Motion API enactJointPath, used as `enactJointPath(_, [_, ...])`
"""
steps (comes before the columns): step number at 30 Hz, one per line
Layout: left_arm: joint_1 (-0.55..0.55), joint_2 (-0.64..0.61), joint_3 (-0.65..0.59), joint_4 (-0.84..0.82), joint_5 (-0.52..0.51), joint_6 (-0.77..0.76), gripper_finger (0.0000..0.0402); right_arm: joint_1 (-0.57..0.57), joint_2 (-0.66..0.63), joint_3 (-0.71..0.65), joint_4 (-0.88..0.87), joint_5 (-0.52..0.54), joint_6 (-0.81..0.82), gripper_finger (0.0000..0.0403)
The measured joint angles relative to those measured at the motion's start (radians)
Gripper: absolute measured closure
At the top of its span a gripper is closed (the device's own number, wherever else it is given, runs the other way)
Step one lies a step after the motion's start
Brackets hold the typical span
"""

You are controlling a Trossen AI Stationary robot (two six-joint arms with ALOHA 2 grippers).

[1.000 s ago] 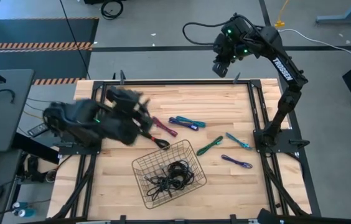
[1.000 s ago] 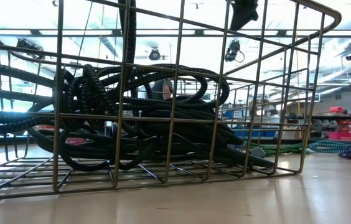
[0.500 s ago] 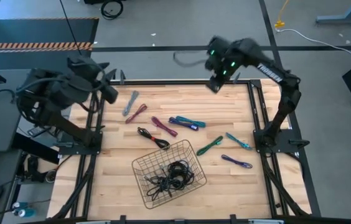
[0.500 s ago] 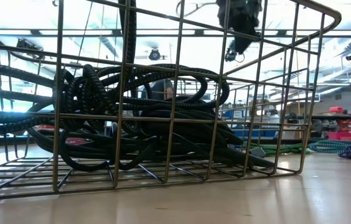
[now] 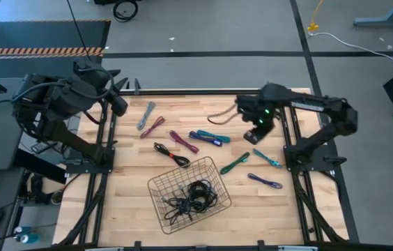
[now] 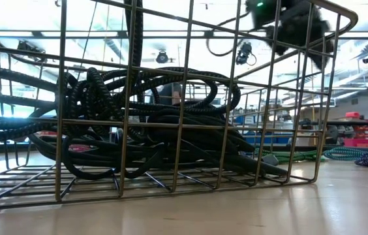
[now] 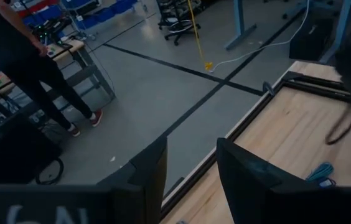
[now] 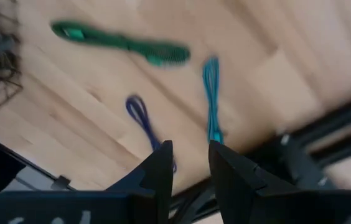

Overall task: Pick and place USB-C Cables
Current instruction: Put the light blue charger cable into the wire basket

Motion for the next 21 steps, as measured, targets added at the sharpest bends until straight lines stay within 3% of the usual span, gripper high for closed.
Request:
enactJointPath(9, [0.000,0.002,0.000,0.000,0.000,-0.036,0.0255,0.140,-0.184,-0.217,0.029,-0.012,0.246,0.0276])
enactJointPath(21, [0.000,0.003,-0.011,0.000,0.052,-0.110,0.0255,0.223,-0.192,-0.463,0.317,-0.021,0.270,0.0203])
